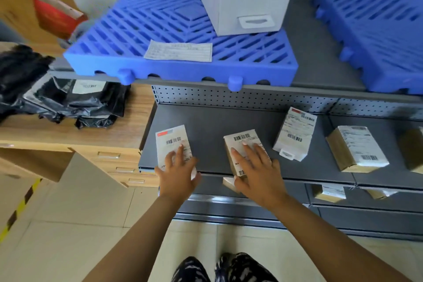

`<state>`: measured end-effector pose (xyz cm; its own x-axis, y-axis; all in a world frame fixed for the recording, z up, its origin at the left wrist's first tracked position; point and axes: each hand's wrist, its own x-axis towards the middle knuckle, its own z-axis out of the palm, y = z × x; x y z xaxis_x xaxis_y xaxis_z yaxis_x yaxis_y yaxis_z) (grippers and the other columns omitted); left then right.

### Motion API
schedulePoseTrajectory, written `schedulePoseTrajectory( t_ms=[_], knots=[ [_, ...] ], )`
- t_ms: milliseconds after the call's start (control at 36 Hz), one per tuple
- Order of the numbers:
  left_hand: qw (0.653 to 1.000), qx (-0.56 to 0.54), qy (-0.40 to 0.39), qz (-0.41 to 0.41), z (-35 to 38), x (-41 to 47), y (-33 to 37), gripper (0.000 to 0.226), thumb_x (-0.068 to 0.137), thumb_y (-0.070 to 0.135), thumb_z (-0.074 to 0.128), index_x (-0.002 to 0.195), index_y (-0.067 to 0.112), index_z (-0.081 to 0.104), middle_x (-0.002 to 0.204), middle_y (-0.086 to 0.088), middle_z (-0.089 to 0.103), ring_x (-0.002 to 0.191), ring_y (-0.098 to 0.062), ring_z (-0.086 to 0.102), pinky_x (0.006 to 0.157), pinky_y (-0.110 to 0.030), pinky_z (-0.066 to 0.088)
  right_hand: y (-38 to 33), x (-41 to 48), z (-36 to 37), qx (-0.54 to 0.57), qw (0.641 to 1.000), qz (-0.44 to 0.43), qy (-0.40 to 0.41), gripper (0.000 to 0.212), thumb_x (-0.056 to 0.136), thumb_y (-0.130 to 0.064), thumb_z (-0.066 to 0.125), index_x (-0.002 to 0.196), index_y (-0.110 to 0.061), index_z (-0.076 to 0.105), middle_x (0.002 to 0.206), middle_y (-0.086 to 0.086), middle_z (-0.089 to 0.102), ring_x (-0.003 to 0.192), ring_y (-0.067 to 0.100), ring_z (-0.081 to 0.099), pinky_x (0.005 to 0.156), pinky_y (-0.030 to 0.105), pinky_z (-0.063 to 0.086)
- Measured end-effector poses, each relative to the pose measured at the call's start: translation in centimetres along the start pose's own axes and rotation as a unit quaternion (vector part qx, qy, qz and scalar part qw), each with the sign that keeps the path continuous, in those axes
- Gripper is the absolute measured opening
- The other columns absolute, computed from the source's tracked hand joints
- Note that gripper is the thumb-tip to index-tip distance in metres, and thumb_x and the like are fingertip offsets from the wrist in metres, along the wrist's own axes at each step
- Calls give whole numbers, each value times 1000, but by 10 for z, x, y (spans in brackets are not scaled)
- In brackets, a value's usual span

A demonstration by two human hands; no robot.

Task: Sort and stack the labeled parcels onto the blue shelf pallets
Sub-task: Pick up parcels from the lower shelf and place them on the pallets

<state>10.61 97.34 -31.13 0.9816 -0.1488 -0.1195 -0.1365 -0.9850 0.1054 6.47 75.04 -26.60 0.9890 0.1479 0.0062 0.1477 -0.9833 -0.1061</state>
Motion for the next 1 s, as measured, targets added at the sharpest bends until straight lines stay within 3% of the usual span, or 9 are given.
schedulePoseTrajectory(
  t_ms=[83, 194, 361, 500, 694, 861, 1000],
  knots=[
    [999, -19, 39, 13, -16, -23, -8, 41, 74, 46, 72, 111, 34, 58, 143, -9, 47, 126, -39, 37, 83, -71, 39, -9, -15, -17, -10, 1000, -8, 24, 66, 74, -53, 51, 135, -28, 40, 138, 9, 52, 125, 34, 49, 73, 53, 51],
    [994, -33, 85, 61, -42, -53, -21, 44, 69, 42, 76, 110, 35, 59, 140, -10, 49, 124, -38, 38, 78, -68, 42, -24, -42, -35, -7, 999, 9, 51, 62, 76, -54, 44, 132, -27, 49, 136, 9, 53, 127, 31, 41, 75, 53, 50],
    [987, -31, 114, 104, -74, -108, -42, 38, 77, 43, 67, 114, 38, 56, 141, -7, 48, 127, -35, 36, 82, -66, 41, -64, -96, -54, 14, 995, 23, 98, 59, 76, -52, 42, 128, -25, 55, 136, 7, 54, 128, 33, 45, 80, 55, 48],
    [980, -41, 147, 130, -109, -167, -59, 49, 79, 49, 42, 125, 40, 52, 140, -6, 50, 126, -34, 41, 79, -61, 43, -110, -139, -82, 35, 987, 26, 154, 57, 76, -53, 45, 125, -27, 59, 133, 3, 57, 129, 30, 44, 84, 52, 46],
    [955, -62, 231, 178, -162, -224, -83, 64, 75, 50, 44, 138, 37, 42, 140, -3, 50, 124, -31, 41, 80, -55, 46, -164, -182, -135, 40, 970, -12, 238, 58, 77, -52, 49, 131, -31, 49, 139, 1, 51, 134, 26, 38, 86, 48, 44],
    [923, -96, 307, 209, -215, -243, -90, 65, 71, 50, 50, 133, 33, 51, 140, 5, 52, 124, -29, 46, 84, -51, 44, -180, -197, -180, 27, 954, -50, 293, 56, 76, -49, 51, 128, -30, 55, 137, -2, 54, 132, 24, 39, 84, 43, 41],
    [921, -81, 325, 197, -250, -235, -90, 64, 72, 51, 50, 132, 31, 55, 140, 2, 52, 126, -29, 45, 83, -50, 41, -176, -188, -208, 22, 941, -52, 334, 55, 76, -47, 51, 124, -24, 62, 134, 0, 56, 131, 24, 40, 82, 45, 43]
  ],
)
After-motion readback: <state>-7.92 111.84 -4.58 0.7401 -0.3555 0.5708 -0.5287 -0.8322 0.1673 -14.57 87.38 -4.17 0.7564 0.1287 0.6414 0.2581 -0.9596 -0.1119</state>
